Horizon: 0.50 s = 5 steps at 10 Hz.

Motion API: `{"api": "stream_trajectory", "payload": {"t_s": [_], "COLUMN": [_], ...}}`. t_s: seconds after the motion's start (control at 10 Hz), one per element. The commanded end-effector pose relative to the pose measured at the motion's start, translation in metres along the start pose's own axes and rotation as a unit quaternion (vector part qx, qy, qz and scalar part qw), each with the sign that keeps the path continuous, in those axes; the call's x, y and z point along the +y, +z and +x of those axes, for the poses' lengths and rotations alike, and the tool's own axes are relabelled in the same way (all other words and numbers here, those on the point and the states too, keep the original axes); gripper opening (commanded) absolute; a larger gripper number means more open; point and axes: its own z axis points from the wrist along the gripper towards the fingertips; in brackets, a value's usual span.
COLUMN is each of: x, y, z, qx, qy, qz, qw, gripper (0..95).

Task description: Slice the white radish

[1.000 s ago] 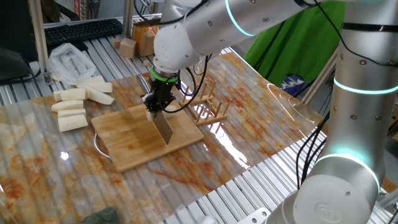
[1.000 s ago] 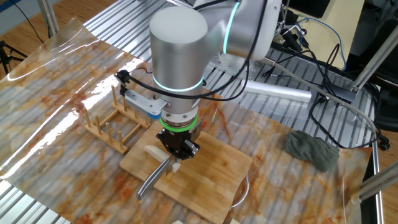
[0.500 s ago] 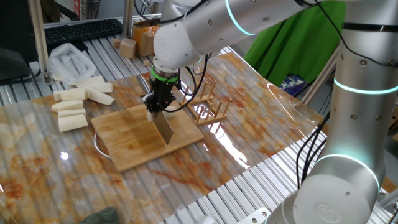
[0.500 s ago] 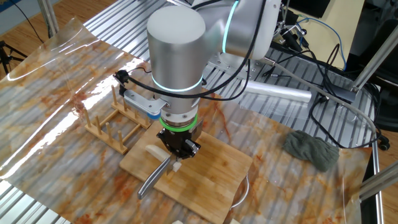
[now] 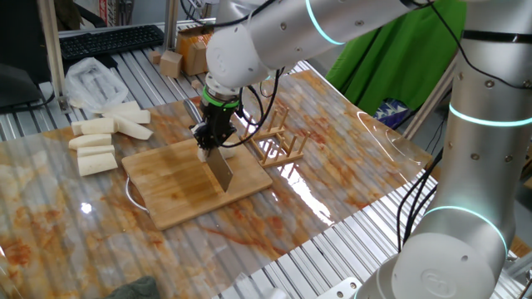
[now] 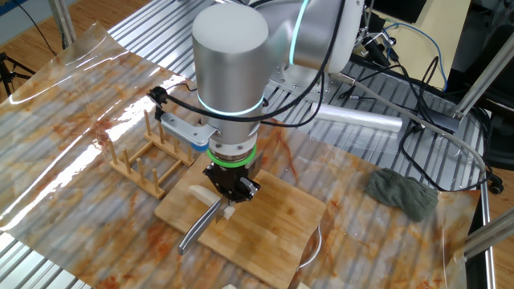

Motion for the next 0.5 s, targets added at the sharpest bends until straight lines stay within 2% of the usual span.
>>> {"api": "stream_trajectory", "payload": {"t_s": [0.1,0.2,0.4,0.5], "x": [0.001,0.000,0.001,0.001], "y": [0.014,0.026,0.023,0.021], "z": [0.000,0.001,0.002,0.001], "qx": [-0.007,-0.012,-0.004,-0.006], "qy": [0.002,0.003,0.005,0.005], "qz": [-0.003,0.001,-0.004,-0.002], "qw": [1.0000,0.9999,1.0000,1.0000], "gripper": [0.0,0.0,0.0,0.0]}}
